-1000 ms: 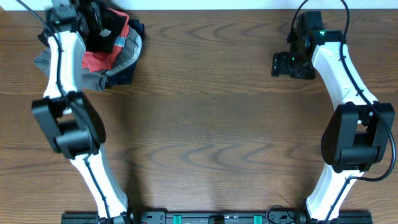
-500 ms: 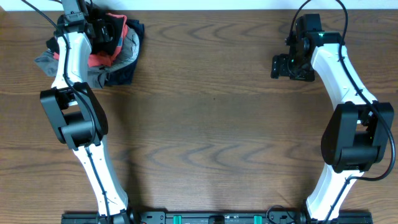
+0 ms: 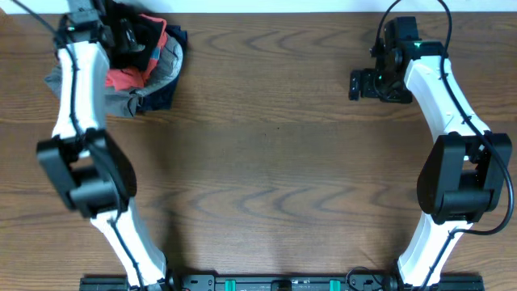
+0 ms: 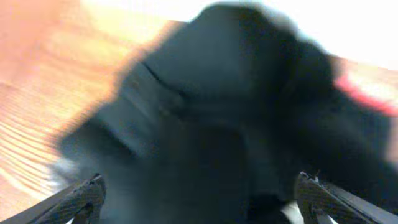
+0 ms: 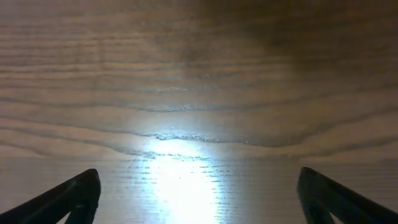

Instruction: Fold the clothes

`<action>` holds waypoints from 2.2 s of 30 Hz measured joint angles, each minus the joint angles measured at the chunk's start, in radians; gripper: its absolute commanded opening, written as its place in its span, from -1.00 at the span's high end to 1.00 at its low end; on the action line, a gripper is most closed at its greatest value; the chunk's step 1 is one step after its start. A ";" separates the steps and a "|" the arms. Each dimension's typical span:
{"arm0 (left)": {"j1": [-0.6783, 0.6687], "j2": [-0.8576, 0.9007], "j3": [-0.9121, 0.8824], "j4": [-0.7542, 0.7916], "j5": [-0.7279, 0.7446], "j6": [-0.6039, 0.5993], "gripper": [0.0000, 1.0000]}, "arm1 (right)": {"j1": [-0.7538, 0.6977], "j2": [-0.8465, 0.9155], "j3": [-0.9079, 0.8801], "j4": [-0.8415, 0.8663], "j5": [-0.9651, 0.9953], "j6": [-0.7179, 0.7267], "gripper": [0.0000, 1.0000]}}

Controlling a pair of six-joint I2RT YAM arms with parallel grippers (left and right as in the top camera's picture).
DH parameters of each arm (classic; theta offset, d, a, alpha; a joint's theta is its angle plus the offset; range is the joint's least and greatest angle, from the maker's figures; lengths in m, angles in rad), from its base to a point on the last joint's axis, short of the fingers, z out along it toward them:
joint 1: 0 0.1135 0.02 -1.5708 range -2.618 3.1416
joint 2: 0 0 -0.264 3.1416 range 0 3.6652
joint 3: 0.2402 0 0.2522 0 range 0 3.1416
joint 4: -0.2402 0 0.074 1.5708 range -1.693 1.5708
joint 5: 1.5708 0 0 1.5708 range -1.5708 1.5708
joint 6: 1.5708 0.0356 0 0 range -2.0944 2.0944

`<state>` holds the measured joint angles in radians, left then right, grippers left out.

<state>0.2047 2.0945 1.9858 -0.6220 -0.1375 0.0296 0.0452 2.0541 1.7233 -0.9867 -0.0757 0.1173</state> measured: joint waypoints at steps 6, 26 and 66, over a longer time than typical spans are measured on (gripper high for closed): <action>-0.002 -0.227 0.002 -0.011 0.000 0.000 -0.96 | 0.000 0.000 0.275 -0.184 0.000 -0.074 -0.99; -0.003 -0.251 0.008 -0.028 0.000 0.000 -0.96 | 0.000 -0.189 0.760 -0.438 0.002 -0.180 -0.99; -0.003 -0.251 0.008 -0.028 0.000 0.000 -0.96 | 0.018 -1.071 -0.696 0.668 -0.022 -0.147 -0.99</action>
<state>0.2020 1.8431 1.9938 -0.6502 -0.1375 0.0292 0.0631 0.9833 1.0271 -0.3191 -0.0978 -0.0299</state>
